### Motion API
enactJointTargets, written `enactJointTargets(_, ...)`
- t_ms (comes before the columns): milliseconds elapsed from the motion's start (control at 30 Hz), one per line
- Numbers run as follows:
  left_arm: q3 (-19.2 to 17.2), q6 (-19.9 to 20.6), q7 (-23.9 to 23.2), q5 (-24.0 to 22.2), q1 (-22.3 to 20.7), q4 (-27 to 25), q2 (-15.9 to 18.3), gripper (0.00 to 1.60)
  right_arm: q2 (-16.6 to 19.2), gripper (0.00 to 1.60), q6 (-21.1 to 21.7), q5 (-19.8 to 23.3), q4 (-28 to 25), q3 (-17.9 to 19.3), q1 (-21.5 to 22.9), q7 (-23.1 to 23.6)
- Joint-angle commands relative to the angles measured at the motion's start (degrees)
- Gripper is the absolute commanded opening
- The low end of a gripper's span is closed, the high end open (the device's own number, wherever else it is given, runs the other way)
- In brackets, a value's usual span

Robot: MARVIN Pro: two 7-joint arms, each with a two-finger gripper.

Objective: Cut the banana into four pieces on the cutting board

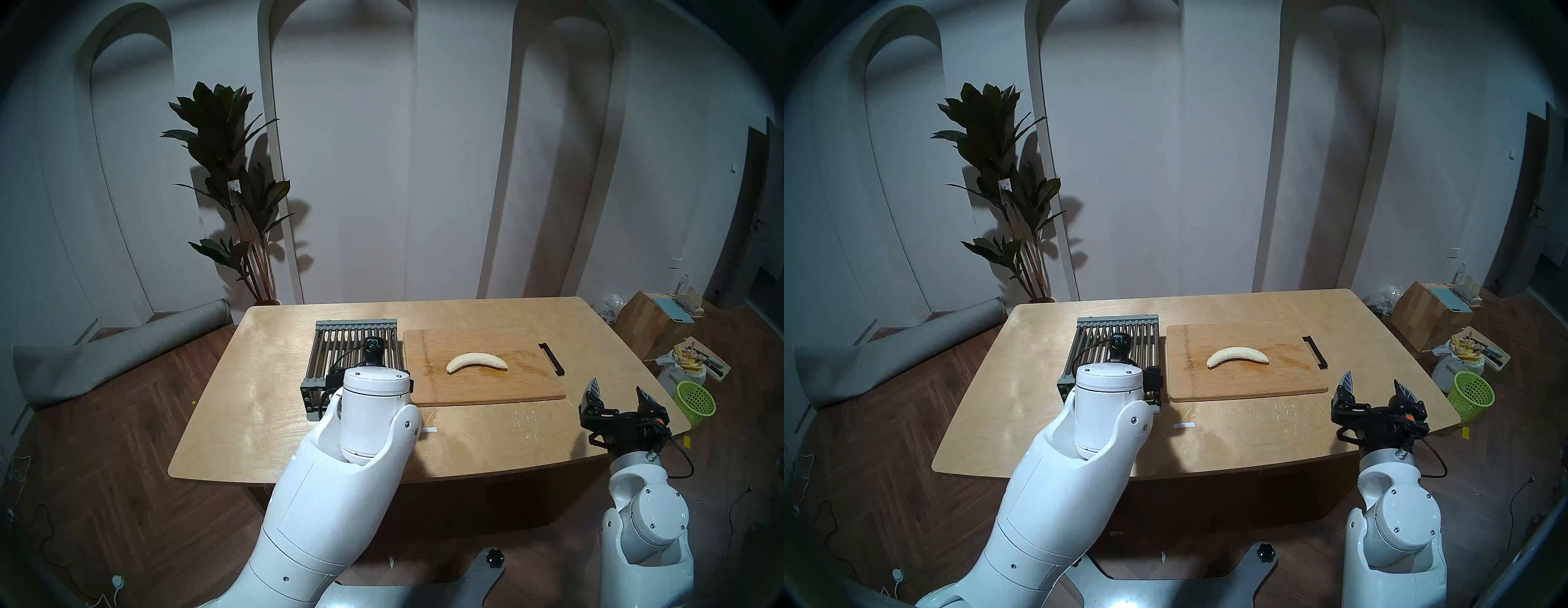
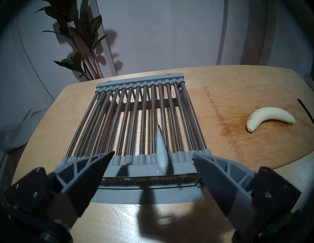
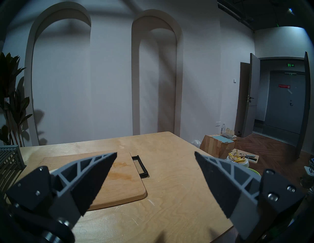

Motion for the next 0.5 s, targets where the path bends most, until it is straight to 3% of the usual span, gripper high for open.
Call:
enactJointTargets(0, 1.26, -0.15, 3.06, -2.00, -2.39, -0.96, 0.61, 1.60, -0.05, 1.60, -0.64, 0.03, -1.44, 0.02, 0.10, 0.05)
enactJointTargets(467, 0.23, -0.15, 3.04, -4.50, -6.69, 2.95, 1.49, 1.60, -0.33, 1.60, -0.61, -0.16, -1.42, 0.14, 0.21, 0.31)
